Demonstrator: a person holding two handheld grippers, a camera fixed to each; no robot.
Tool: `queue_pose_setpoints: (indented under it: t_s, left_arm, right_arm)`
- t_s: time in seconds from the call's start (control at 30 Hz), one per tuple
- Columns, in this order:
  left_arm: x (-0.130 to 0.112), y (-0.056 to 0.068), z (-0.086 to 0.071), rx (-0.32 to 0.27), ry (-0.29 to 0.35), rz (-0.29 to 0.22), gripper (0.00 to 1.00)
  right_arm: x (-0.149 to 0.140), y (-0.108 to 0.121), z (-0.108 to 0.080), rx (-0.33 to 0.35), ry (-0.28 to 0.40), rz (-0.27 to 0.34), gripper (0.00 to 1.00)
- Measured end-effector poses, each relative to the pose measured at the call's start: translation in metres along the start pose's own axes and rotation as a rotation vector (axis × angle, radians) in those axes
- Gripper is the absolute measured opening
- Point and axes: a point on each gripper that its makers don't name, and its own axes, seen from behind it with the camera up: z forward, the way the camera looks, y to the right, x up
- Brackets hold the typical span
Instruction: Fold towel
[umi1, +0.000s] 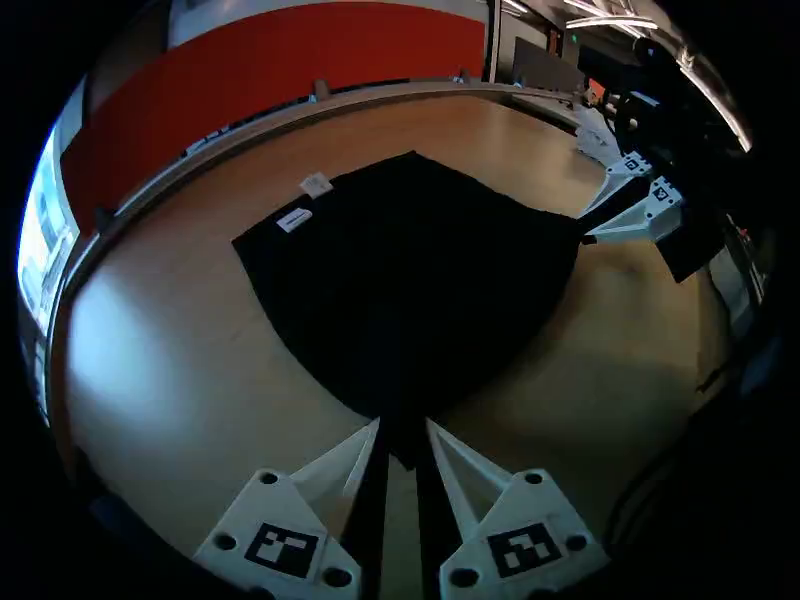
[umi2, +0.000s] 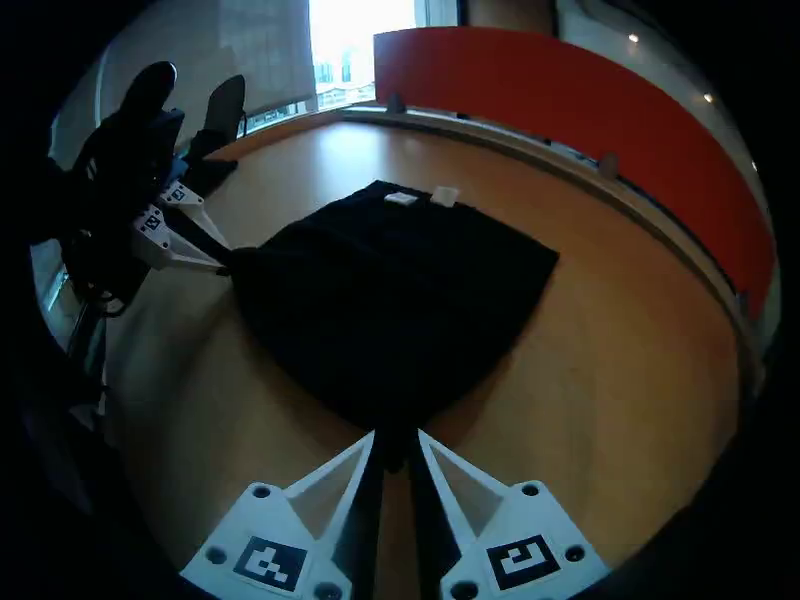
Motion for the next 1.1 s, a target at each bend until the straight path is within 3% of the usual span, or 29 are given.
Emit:
queue_pose_setpoints:
  t_s: [0.4, 1.1]
  left_arm:
    - [0.024, 0.000, -0.028, 0.006, 0.032, -0.022, 0.16]
    - [0.043, 0.017, -0.079, 0.015, 0.045, -0.034, 0.16]
  right_arm:
    - [0.016, -0.002, -0.029, -0.010, 0.033, -0.017, 0.16]
    - [0.043, -0.016, -0.084, -0.024, 0.103, -0.006, 0.16]
